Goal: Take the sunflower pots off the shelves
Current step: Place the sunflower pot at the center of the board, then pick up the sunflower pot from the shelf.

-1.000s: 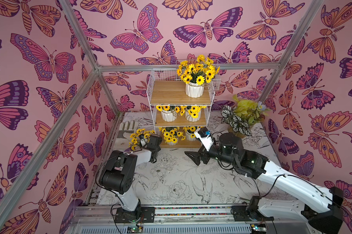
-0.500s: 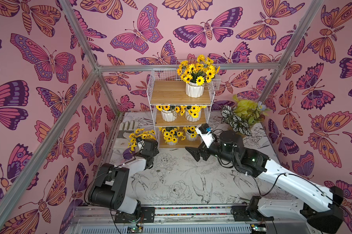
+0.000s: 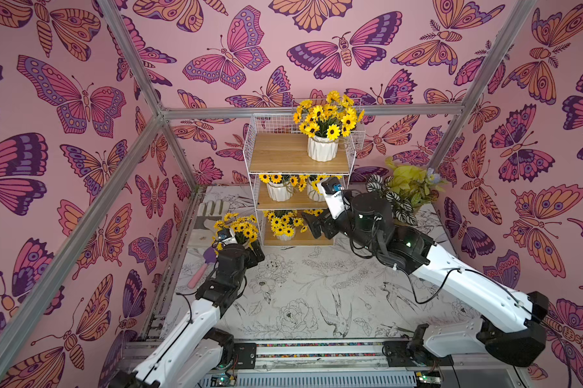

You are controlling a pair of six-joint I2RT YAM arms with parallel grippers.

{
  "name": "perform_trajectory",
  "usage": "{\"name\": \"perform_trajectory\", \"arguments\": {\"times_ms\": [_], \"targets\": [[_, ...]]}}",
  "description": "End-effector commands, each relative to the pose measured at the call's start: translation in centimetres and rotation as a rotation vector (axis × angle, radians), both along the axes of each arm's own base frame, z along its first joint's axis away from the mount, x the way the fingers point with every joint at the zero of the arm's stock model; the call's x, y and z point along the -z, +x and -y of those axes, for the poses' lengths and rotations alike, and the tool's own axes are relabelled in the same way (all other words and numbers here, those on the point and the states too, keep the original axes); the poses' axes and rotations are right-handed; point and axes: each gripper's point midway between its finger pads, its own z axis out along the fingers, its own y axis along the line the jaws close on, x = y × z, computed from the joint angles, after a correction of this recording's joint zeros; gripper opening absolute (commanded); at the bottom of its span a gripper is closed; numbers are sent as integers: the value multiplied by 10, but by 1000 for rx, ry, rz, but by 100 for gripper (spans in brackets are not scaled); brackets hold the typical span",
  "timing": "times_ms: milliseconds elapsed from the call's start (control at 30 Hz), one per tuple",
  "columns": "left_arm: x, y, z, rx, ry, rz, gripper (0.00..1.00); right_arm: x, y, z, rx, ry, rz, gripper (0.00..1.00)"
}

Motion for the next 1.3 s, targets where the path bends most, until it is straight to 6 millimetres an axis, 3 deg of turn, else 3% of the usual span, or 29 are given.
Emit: {"name": "perform_trajectory", "arguments": {"times_ms": [0, 500, 600, 767, 900, 1167, 1267], "targets": [[-22, -22, 20, 140, -16, 32, 100, -19, 13, 7, 92, -23, 58, 99], [-191, -56, 70, 455, -179, 318, 98, -63, 55, 16, 337, -41, 199, 99], [-216, -58, 77, 497, -193, 350, 98, -56, 73, 9, 382, -18, 193, 99], [-240, -60, 88, 558, -198, 377, 99, -58, 94, 8, 468, 18, 207, 99], [-250, -62, 93, 593, -191, 387, 99, -61, 104, 18, 513, 77, 202, 99], [-249, -58, 100, 622, -179, 366, 99, -64, 120, 31, 534, 156, 175, 99], [-248, -59, 100, 624, -177, 366, 100, -69, 118, 35, 523, 210, 179, 99]]}}
